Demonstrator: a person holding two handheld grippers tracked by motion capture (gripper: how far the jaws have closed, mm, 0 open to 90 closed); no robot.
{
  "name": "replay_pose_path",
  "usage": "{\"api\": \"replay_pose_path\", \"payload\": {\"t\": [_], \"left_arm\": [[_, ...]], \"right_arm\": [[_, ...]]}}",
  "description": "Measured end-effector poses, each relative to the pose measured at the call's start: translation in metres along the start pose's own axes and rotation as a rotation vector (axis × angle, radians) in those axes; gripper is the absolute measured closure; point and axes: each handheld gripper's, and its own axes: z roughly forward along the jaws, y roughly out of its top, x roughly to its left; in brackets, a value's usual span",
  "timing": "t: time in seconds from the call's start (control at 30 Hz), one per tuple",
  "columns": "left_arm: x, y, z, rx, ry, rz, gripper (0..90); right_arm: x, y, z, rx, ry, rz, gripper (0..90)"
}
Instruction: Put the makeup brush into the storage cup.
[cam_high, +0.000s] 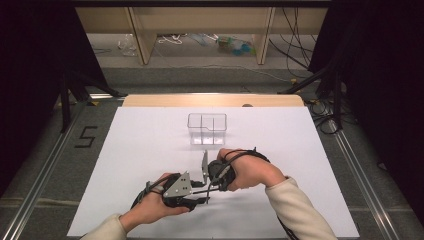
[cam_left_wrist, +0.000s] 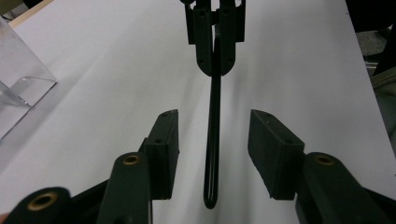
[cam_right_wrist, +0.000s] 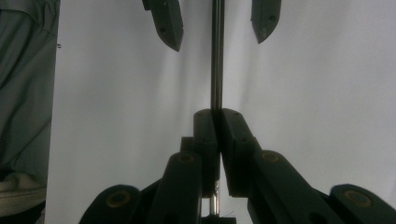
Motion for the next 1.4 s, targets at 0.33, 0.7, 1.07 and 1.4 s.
{"api": "replay_pose_path", "payload": {"t": [0.33, 0.7, 1.07, 1.4], "left_arm": [[-0.0005, 0.0016, 0.0029, 0.003, -0.019, 0.013, 64.2], [0.0002, 0.0029, 0.0027, 0.006, -0.026, 0.021, 77.6], [0.0002, 0.0026, 0.0023, 0.025, -0.019, 0.022, 84.6], [-0.0021, 0.0062, -0.0014, 0.013, -0.027, 0.017, 85.1]], "right_arm": [[-0.0018, 0.0007, 0.0001, 0.008, 0.002, -0.037, 85.6], [-0.0012, 0.0015, -0.0007, 0.008, -0.001, -0.049, 85.6], [0.0020, 0.0028, -0.0006, -0.008, 0.009, -0.024, 85.3], [-0.0003, 0.0007, -0.0042, -0.035, -0.016, -0.016, 70.8]]}}
